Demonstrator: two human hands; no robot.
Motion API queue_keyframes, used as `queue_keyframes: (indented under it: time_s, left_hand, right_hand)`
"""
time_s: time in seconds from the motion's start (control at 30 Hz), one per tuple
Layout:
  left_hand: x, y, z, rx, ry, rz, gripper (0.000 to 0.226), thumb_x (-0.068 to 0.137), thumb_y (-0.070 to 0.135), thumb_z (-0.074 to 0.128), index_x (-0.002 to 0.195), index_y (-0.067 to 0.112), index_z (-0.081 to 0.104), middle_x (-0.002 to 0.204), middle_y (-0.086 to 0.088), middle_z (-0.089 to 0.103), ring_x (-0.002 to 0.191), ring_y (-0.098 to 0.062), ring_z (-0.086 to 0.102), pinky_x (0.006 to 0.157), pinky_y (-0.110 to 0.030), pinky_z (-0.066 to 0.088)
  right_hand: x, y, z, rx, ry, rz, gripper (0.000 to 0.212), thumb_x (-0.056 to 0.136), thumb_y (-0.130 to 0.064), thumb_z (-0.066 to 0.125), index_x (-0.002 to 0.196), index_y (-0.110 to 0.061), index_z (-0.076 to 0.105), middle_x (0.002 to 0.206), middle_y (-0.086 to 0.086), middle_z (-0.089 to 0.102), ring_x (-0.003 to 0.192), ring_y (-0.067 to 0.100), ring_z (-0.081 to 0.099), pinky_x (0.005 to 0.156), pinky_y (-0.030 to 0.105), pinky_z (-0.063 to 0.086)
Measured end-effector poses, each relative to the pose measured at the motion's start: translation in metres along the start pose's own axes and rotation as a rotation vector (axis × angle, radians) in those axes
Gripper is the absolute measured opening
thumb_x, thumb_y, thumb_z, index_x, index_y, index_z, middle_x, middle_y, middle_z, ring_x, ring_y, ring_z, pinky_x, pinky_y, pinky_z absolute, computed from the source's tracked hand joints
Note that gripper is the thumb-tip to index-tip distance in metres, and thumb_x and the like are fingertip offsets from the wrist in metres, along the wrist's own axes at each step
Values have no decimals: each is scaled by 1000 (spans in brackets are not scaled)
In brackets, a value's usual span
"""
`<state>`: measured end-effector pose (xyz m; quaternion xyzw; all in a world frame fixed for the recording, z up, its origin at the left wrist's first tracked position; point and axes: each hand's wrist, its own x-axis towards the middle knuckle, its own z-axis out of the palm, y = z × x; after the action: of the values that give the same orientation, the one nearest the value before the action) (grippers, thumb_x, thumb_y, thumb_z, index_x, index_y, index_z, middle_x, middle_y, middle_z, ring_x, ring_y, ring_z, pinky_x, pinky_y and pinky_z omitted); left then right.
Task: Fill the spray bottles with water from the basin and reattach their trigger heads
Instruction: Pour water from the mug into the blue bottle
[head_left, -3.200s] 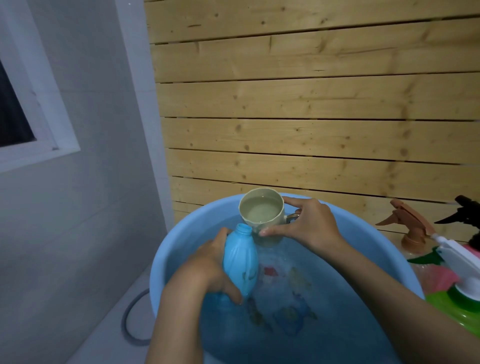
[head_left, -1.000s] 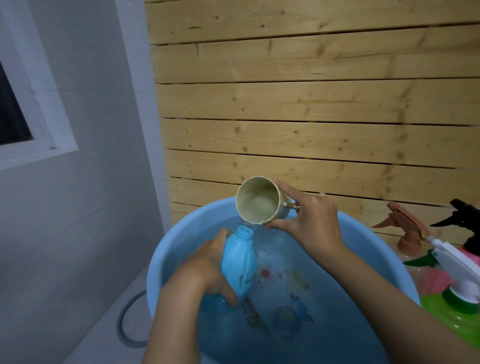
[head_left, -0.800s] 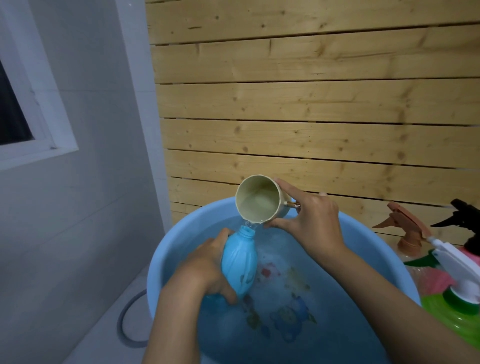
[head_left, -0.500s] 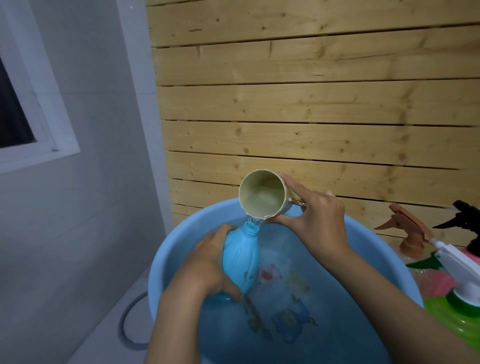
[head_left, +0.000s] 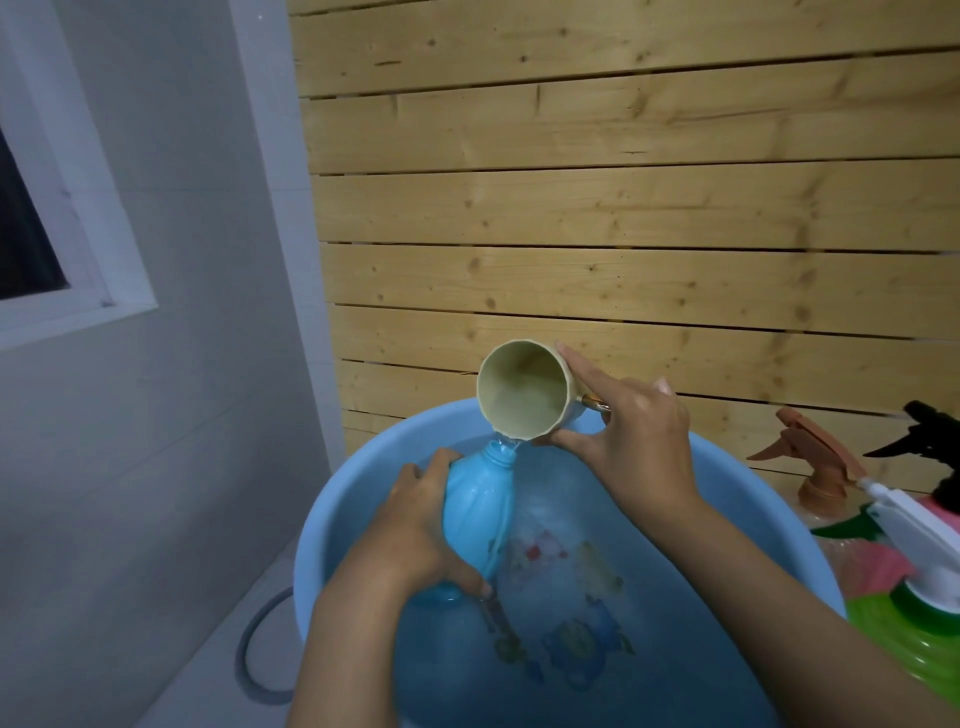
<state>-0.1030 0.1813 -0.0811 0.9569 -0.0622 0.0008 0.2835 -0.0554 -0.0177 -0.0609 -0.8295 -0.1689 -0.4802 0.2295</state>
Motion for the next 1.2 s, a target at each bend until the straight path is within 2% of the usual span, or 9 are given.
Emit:
queue_keyframes:
  time_s: [0.23,0.53,0.7,0.77,0.97,1.1,1.2]
  left_hand:
    - [1,-1,1,-21,-30,6,104,47,28,92,130,34,31,122,5,40,113,-17,43,93,-37,46]
    - [1,-2,1,-13,-35,2,102,48,27,92,130,34,31,123,4,41,114,-20,44,92,-40,48]
    - [2,-4,2,-22,-41,1,101,47,30,92,128,34,32,122,5,43,113,-19,45,92,-42,48]
    - [1,-4,3,-30,-39,4,101,46,30,92,127,33,32,122,5,43,113,-19,45,92,-41,48]
    - [1,-4,3,-29,-48,-1,100,47,29,92,127,32,33,122,5,43,112,-19,45,91,-40,49]
    - [2,-5,2,-26,-56,-2,99,47,29,92,127,32,33,123,4,44,113,-19,46,92,-41,48]
    - [3,-5,3,-37,-55,0,101,47,29,93,129,31,33,124,4,44,114,-19,46,93,-39,48]
  right_hand:
    - [-1,3,0,-79,-10,-66,84,46,-38,93,123,-17,66,58,-3,58,52,17,51,69,27,30]
    - [-1,3,0,-128,-25,-115,83,51,-34,92,127,-20,62,61,-3,59,55,18,48,68,28,29]
    - [0,4,-2,-179,-24,-174,81,55,-33,90,129,-19,61,60,-2,60,55,19,48,65,27,18]
    - [1,3,-2,-206,-17,-200,80,57,-33,90,129,-19,60,59,-2,57,54,18,47,64,28,19]
    - [2,1,-5,-246,41,-257,76,60,-34,88,129,-20,61,57,-3,50,54,16,41,64,28,19]
    - [3,0,-7,-274,89,-303,72,64,-29,87,130,-22,60,60,-3,51,58,19,49,65,28,23]
    - [5,-4,-9,-307,185,-354,56,75,-23,80,128,-22,61,61,-2,50,61,21,56,65,30,26]
